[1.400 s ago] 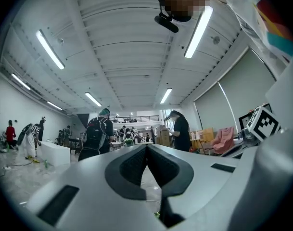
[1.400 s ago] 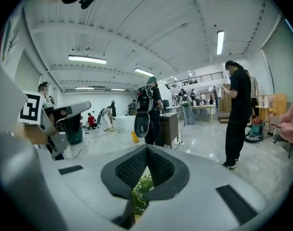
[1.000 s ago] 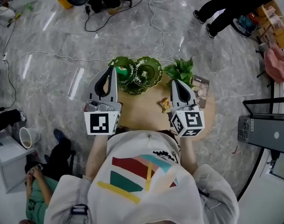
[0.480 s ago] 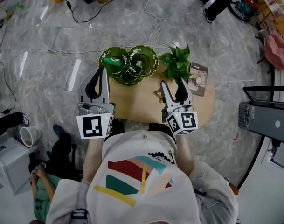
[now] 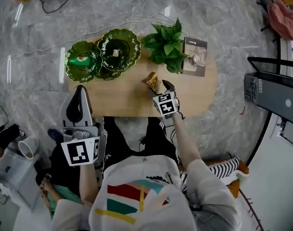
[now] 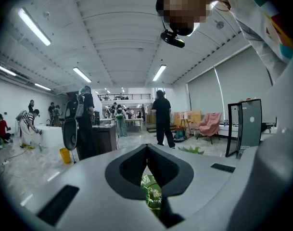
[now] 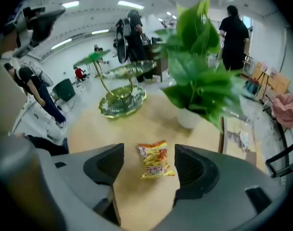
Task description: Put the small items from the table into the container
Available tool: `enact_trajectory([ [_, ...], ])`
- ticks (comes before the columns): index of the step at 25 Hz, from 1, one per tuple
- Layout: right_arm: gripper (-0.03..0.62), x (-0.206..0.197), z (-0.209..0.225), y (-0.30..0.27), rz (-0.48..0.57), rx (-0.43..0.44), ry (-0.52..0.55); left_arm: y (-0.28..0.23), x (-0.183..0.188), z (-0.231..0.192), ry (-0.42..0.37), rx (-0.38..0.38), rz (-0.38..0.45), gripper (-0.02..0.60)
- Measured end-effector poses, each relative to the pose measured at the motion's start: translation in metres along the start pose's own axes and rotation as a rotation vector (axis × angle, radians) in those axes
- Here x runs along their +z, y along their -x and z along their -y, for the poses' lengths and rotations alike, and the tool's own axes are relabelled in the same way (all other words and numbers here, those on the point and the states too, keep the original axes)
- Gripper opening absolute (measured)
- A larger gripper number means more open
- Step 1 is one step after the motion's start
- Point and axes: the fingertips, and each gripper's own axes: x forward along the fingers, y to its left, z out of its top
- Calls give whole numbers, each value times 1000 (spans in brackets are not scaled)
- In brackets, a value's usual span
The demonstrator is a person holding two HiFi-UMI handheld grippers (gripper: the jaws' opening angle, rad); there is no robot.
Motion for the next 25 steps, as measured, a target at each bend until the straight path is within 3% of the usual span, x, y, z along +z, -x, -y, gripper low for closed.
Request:
enact_trajectory([
  [5, 307, -59, 30, -70, -219, -52, 48, -20, -60, 28, 40, -58, -74, 8],
  [7, 304, -67, 36, -81, -288, -78, -10, -27, -70, 32, 22, -61, -87, 8],
  [9, 238, -59, 37, -79, -303, -70, -124, -31, -65, 25, 33, -39, -77, 8],
  [12, 221, -41, 36, -63, -268, -74, -194, -31, -40, 10, 37, -2, -35, 8],
  [16, 219, -10, 33, -29, -217, -80, -75, -25, 3, -6, 35, 31, 49, 8],
  [19, 219, 24, 21, 5, -116, -75, -29, -13, 35, -13, 46, 40, 111, 8],
  [25, 219, 85, -24, 78, 59, 49, 72, 17, 86, -10, -5, 15, 196, 8],
])
